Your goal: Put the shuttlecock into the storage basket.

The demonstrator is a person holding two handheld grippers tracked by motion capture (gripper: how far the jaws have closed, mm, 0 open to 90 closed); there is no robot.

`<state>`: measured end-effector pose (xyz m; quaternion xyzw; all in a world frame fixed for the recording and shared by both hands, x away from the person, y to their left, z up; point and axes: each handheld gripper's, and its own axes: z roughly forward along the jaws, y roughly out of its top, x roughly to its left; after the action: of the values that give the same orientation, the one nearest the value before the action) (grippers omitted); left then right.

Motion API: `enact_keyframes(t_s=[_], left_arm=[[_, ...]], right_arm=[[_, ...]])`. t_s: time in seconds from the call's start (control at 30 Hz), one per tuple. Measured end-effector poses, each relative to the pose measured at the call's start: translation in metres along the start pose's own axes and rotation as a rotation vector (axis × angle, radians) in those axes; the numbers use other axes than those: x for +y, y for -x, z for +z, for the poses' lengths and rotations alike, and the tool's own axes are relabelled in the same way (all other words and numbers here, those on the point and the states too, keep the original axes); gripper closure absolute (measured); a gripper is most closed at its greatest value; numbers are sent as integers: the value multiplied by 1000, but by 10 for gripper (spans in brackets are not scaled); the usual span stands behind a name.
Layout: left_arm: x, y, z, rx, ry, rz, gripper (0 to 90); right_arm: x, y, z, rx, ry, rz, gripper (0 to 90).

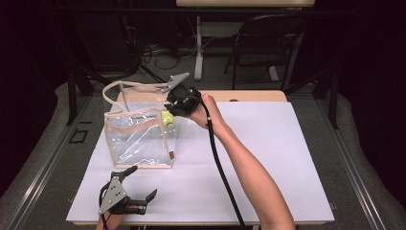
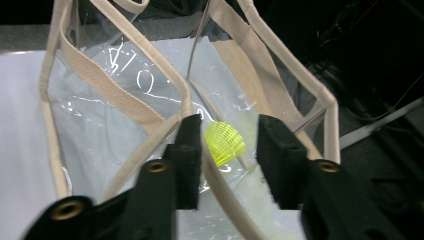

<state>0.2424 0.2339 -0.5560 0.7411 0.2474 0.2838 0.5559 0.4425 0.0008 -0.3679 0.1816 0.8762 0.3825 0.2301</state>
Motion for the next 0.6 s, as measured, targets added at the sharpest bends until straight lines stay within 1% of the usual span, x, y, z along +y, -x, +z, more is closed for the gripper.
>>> enact_keyframes(t_s=[0.07, 0.17, 0.23, 0.33, 0.4, 0.6], left_arm=[[0, 0, 0, 0, -1, 1, 0], [0, 0, 0, -1, -1, 2, 0], [0, 0, 0, -1, -4, 4, 0], [0, 0, 1, 0, -2, 4, 0], [0, 1, 1, 1, -2, 0, 0], [0, 1, 3, 3, -7, 1, 0]], right_arm=[[-2, -1, -2, -1, 0, 26, 427], [-5, 1, -6, 15, 6, 56, 339], [-8, 3, -9, 22, 15, 78, 257], [-12, 5, -16, 37, 41, 97, 195], [-15, 5, -21, 40, 53, 100, 167], [-24, 9, -29, 37, 70, 123, 131]])
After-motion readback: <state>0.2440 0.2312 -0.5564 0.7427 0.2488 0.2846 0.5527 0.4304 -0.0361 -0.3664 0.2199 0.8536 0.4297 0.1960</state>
